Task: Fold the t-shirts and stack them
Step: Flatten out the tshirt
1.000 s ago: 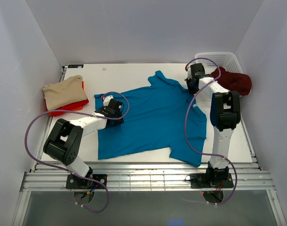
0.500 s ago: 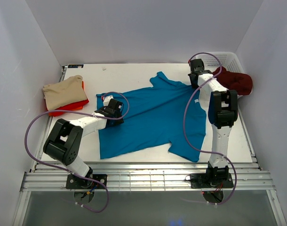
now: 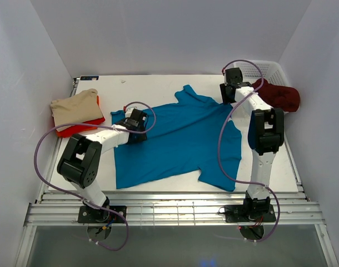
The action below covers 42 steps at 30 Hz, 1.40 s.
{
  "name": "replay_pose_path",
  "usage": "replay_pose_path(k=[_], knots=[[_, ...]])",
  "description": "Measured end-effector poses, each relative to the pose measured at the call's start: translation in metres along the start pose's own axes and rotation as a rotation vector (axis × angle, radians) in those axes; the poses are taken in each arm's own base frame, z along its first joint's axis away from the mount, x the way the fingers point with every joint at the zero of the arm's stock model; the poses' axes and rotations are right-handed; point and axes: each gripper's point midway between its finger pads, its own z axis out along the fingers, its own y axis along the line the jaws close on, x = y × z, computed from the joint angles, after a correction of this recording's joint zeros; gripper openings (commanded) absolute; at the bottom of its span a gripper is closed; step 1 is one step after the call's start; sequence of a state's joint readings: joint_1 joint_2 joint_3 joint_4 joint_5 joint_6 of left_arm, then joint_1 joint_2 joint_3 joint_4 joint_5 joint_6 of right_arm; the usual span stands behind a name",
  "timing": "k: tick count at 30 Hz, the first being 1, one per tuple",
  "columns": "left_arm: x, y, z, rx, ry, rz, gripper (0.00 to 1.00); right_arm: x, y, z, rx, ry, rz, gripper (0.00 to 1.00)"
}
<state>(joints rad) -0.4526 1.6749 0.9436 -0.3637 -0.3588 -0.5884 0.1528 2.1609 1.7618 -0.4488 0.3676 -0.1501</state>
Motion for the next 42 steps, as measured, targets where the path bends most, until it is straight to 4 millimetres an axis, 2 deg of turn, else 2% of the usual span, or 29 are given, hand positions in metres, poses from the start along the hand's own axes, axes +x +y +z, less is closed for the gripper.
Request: replay_pose_path(k=[2,6,9,11,12,14,17,19,21,26,30,34,36,39,41,42], knots=[[-0.019,-0.009,-0.002,0.007,-0.025,0.012,0.63,-0.013,0.003,-0.010,-0.044,-0.045,0.014,0.57],[-0.081,-0.030,-0.015,0.037,-0.149,0.008,0.65,-0.048,0.007,-0.028,-0.146,-0.134,0.052,0.56],[-0.121,-0.038,-0.022,0.049,-0.219,-0.008,0.62,-0.078,0.015,-0.032,-0.236,-0.190,0.078,0.54],[-0.138,-0.034,-0.015,0.036,-0.230,-0.027,0.60,-0.088,0.025,-0.029,-0.297,-0.208,0.088,0.53],[-0.140,-0.031,-0.009,0.026,-0.226,-0.029,0.60,-0.088,0.030,-0.026,-0.323,-0.205,0.090,0.53],[-0.132,-0.021,0.010,-0.010,-0.186,-0.026,0.60,-0.078,0.043,-0.020,-0.371,-0.176,0.089,0.53],[-0.101,-0.003,0.035,-0.070,-0.096,0.000,0.60,-0.056,0.067,-0.013,-0.449,-0.115,0.081,0.53],[-0.079,0.005,0.044,-0.102,-0.036,0.025,0.60,-0.049,0.079,-0.009,-0.496,-0.096,0.078,0.53],[-0.068,0.011,0.049,-0.124,-0.011,0.028,0.61,-0.047,0.090,-0.009,-0.536,-0.091,0.075,0.53],[-0.068,0.022,0.049,-0.146,-0.017,0.008,0.61,-0.055,0.111,-0.013,-0.609,-0.129,0.063,0.54],[-0.074,0.041,0.052,-0.176,-0.017,-0.022,0.61,-0.068,0.124,-0.014,-0.644,-0.181,0.054,0.54],[-0.081,0.058,0.056,-0.202,-0.020,-0.046,0.61,-0.080,0.142,-0.004,-0.679,-0.219,0.045,0.54],[-0.084,0.064,0.057,-0.209,-0.023,-0.054,0.61,-0.080,0.152,0.004,-0.696,-0.220,0.041,0.54],[-0.090,0.073,0.060,-0.215,-0.036,-0.065,0.61,-0.067,0.168,0.017,-0.719,-0.194,0.034,0.54],[-0.096,0.076,0.062,-0.211,-0.049,-0.075,0.61,-0.059,0.177,0.023,-0.731,-0.177,0.028,0.54],[-0.099,0.078,0.064,-0.208,-0.057,-0.081,0.61,-0.061,0.181,0.023,-0.737,-0.189,0.024,0.54]])
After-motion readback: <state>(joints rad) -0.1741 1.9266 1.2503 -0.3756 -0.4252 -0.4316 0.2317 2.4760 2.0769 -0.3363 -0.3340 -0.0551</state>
